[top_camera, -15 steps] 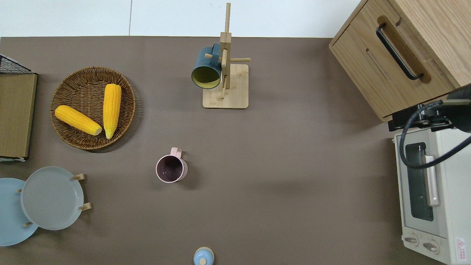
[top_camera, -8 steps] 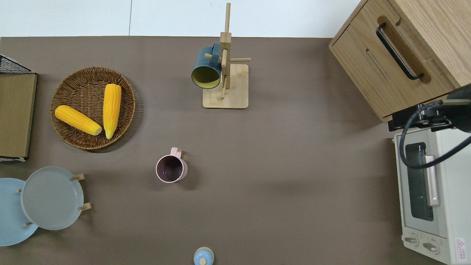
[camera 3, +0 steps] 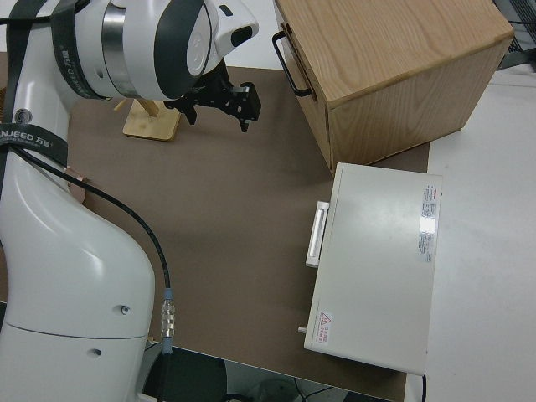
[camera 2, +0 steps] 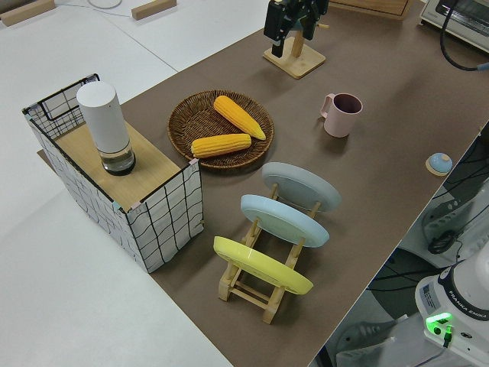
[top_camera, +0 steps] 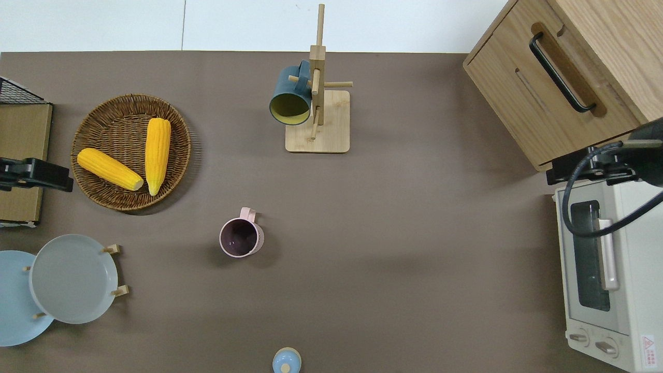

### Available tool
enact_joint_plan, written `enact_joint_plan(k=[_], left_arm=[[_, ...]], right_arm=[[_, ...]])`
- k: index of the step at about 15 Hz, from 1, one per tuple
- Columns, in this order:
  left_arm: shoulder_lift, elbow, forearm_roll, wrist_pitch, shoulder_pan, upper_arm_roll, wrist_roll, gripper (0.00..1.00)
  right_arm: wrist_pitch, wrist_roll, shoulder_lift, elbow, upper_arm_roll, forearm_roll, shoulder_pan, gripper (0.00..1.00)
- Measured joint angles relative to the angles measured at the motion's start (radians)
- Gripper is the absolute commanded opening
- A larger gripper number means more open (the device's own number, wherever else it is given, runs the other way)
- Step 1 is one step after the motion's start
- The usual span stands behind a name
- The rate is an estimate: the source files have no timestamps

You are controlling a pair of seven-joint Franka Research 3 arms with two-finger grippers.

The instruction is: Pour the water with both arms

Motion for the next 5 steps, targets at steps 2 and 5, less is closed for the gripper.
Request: enact_joint_plan(k=[2,5], left_arm=[[-0.001,-0.006,0.0,-0.006,-0.003,-0.029,-0.014,1.0],[-0.001,-0.008,0.0,-0.014,-0.003,-0.033,-0.014,1.0]], right_arm=[[0.0,0.0,0.0,0.0,0.0,0.0,0.0,0.994],[0.0,0.0,0.0,0.0,0.0,0.0,0.0,0.994]])
